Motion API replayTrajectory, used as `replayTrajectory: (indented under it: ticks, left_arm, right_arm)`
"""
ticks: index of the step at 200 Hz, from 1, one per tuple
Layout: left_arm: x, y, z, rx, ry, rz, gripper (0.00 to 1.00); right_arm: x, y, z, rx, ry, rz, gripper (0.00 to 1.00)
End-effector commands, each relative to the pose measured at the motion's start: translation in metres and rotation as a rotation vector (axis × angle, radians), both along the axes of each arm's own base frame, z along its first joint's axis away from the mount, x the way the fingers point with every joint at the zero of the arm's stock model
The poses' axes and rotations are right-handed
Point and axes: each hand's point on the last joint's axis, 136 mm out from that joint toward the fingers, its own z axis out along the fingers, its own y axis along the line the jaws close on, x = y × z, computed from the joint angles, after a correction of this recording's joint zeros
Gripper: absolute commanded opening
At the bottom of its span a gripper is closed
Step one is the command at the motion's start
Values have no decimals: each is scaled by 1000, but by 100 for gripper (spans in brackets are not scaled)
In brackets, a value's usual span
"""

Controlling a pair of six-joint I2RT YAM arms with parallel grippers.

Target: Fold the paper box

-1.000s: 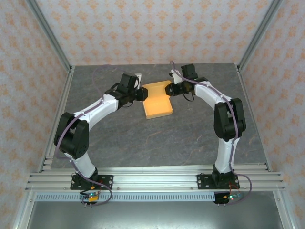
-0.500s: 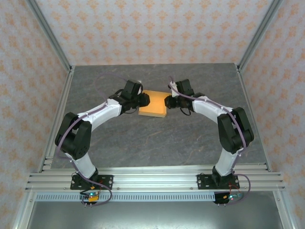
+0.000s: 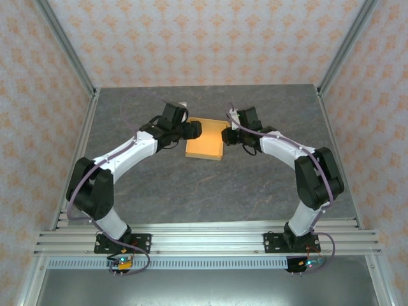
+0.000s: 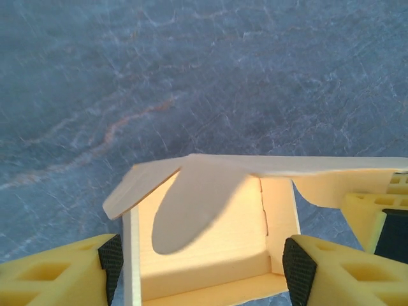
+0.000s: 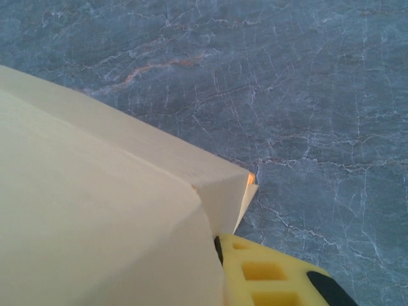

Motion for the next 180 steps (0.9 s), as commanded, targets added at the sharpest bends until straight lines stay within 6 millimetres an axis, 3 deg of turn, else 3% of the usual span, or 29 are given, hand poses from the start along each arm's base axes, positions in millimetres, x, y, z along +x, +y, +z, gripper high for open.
replayTrajectory:
  ticks: [1,39,98,136,180]
  left_arm:
    - [4,13,11,106,-38,-3,70]
    - [15,7,4,159,-41,-57,69]
    - [18,-7,-18,132,20,-106,41]
    - [15,1,-20,114,54,-32,37]
    - [10,-9,-34,-103,154,122,39]
  right_arm:
    - [10,2,21,14,-54,-15,16]
    - [10,4,22,17,-49,-13,14]
    - [11,4,23,13,-41,-26,13]
    - [8,7,21,-16,-49,-40,12]
    - [4,16,11,-17,-71,-92,8]
